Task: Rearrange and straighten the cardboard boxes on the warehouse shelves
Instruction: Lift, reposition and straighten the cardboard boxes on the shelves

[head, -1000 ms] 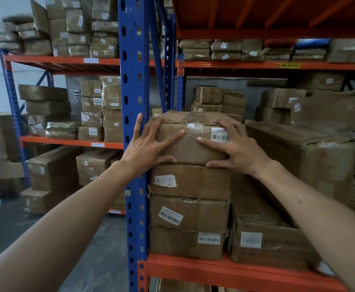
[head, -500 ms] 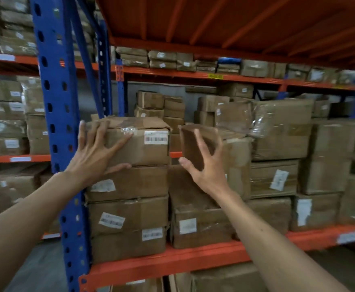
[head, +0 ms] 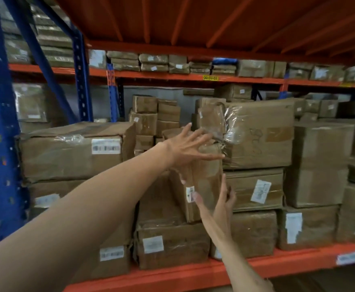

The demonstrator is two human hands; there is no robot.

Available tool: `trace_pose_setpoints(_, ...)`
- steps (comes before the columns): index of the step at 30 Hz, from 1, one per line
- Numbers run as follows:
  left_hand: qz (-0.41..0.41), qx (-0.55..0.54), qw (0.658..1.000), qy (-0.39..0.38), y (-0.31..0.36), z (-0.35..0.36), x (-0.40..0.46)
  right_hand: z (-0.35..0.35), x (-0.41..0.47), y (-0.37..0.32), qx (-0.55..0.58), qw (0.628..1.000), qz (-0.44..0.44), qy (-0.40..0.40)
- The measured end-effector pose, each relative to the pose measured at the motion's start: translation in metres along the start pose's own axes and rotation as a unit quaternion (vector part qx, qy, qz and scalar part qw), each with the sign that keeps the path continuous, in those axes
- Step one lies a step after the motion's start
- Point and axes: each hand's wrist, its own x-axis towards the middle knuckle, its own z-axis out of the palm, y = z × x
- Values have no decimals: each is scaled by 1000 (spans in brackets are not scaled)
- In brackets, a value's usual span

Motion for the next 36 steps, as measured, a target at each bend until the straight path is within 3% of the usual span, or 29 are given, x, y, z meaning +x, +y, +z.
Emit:
trace_pose_setpoints(2, 17, -2, 999, -47, -1, -1, 20, 11, 0, 10, 66, 998, 11, 19)
trace_pose_setpoints(5, 27, -34, 995, -93, -7, 1, 35, 28, 0, 23, 69, 996, -15, 56)
trace_pose_setpoints(9, 49, -10, 990, -129, -5, -7, 53, 40, 7, 25, -3, 994, -18, 105)
trace_pose_setpoints(16, 19, 29, 985, -168, 7, -20, 57, 33, 10, 21, -73, 992, -48, 93)
trace_pose_setpoints(24, -38, -25, 990, -136, 3, -34, 3, 13, -9, -2, -100, 980, -133, 108)
trace_pose_setpoints(29, -110, -119, 982, -94, -12, -54, -47, -14, -19, -40, -158, 959, -208, 113)
trace_pose_setpoints(36, -230, -290, 929, -8, 14, -43, -144, -65, -34, -87, -291, 886, -360, 12)
